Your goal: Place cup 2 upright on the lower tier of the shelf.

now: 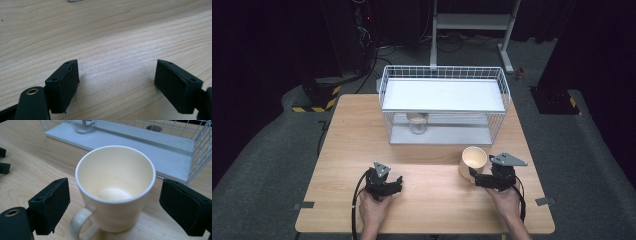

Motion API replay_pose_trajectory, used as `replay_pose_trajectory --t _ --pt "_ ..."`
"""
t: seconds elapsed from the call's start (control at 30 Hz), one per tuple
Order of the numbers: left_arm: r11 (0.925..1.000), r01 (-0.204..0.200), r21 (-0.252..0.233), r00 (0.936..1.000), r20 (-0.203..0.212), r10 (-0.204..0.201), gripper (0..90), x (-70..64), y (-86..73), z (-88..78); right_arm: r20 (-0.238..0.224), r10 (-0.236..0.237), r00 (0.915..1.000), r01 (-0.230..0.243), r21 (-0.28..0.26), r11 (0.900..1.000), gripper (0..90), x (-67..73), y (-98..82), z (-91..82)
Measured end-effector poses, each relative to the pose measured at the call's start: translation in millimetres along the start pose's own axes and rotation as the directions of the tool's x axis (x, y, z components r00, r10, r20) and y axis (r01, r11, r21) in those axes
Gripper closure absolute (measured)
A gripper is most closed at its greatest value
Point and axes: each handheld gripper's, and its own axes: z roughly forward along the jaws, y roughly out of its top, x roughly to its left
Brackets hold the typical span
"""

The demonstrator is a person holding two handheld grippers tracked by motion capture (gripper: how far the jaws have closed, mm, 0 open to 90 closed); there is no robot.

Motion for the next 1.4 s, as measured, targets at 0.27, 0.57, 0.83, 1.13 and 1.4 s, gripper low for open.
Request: replay_pose_trajectory --t 0.27,0.57,0.83,1.13,1.4 --pt "1.0 -0.001 -0.001 1.0 0.001 0.001 20.6 -0.1 -0.1 -0.1 -0.005 -0.008 1.0 0.008 0.005 1.0 9.2 0.1 6.7 10.0" --pt "1.0 -0.001 -0.001 1.0 0.001 0.001 20.7 -0.1 -0.1 -0.1 0.005 -0.013 0.9999 0.013 0.011 1.0 9.1 0.6 10.7 19.0" --pt "1.0 -0.001 0.001 1.0 0.002 0.001 20.6 -0.1 0.0 -0.1 0.011 -0.016 0.9998 0.016 0.016 1.0 9.0 1.0 12.7 25.7" --pt "1.0 0.0 -0.001 1.0 0.0 0.0 20.8 -0.2 -0.2 -0.1 0.005 -0.026 0.9997 0.026 0.032 0.999 9.1 -0.3 12.7 31.1" --pt "1.0 -0.001 -0.001 1.0 0.0 0.001 20.8 -0.2 -0.2 -0.2 -0.005 -0.024 0.9997 0.024 0.043 0.999 9.2 -1.4 12.2 33.8"
